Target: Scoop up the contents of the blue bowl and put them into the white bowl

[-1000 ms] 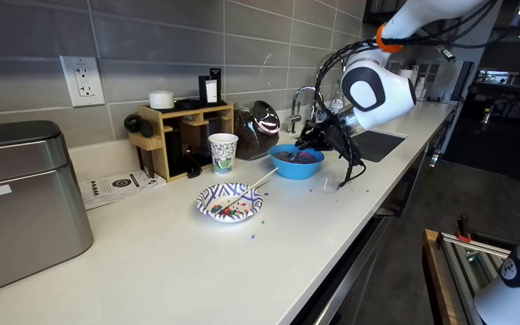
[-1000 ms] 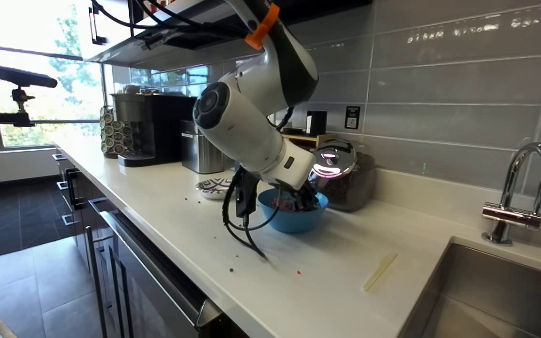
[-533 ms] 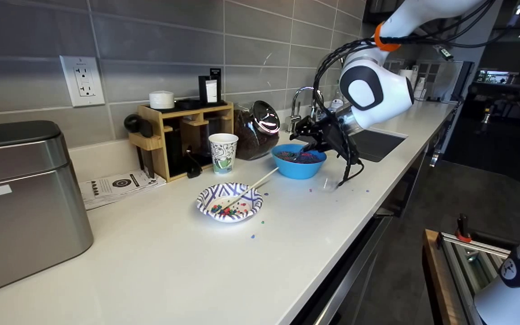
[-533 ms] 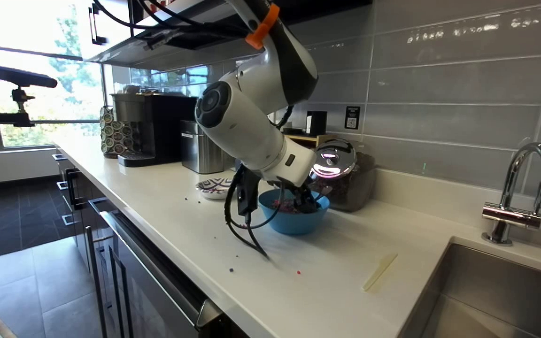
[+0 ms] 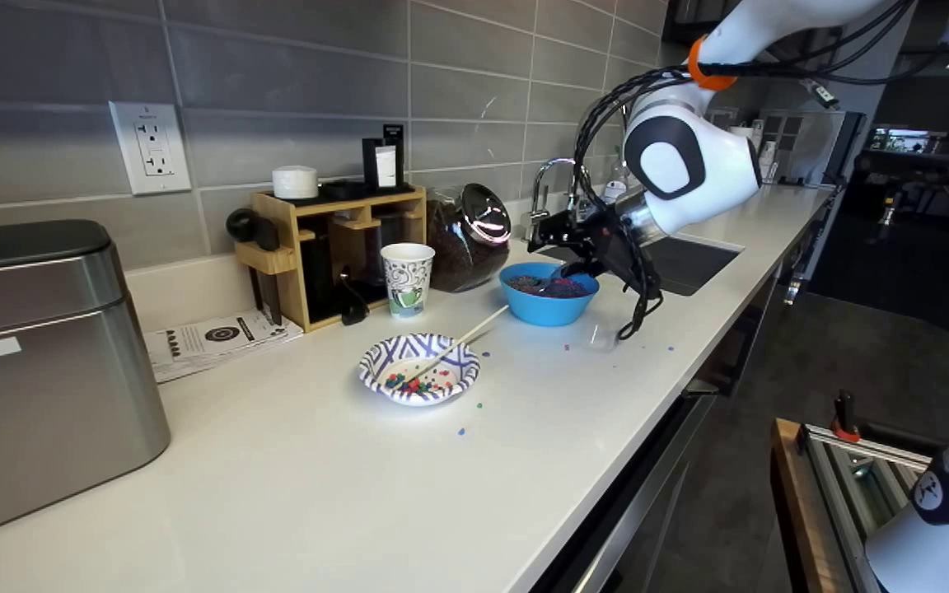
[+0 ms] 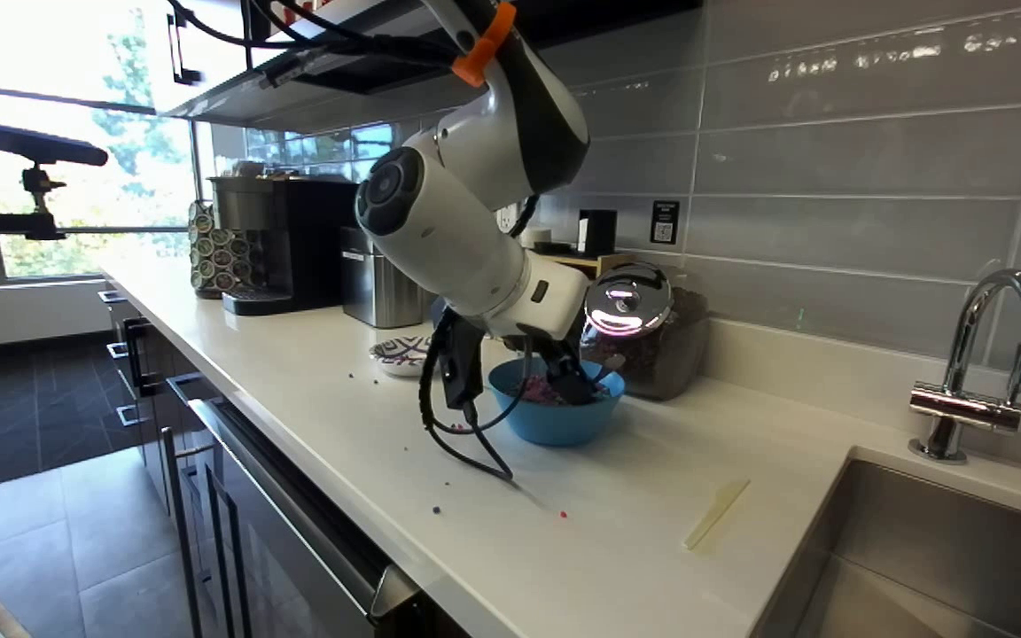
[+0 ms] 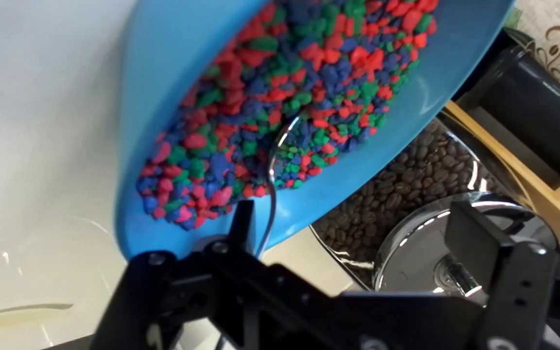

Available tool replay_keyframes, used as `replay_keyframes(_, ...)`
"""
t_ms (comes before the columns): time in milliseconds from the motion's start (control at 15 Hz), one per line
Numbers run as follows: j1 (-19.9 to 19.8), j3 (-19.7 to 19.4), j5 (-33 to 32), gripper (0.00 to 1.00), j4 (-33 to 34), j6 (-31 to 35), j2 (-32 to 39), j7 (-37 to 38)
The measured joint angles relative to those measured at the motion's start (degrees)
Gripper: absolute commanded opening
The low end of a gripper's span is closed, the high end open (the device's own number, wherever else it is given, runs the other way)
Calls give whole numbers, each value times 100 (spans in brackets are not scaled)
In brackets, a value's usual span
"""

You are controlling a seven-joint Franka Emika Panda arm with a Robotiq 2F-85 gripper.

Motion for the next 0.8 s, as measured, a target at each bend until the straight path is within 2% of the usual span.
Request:
replay_keyframes(333, 25, 65, 2, 100, -219, 456, -355, -468)
replay_keyframes(800, 182, 356, -2, 100, -587, 1285, -1195, -631)
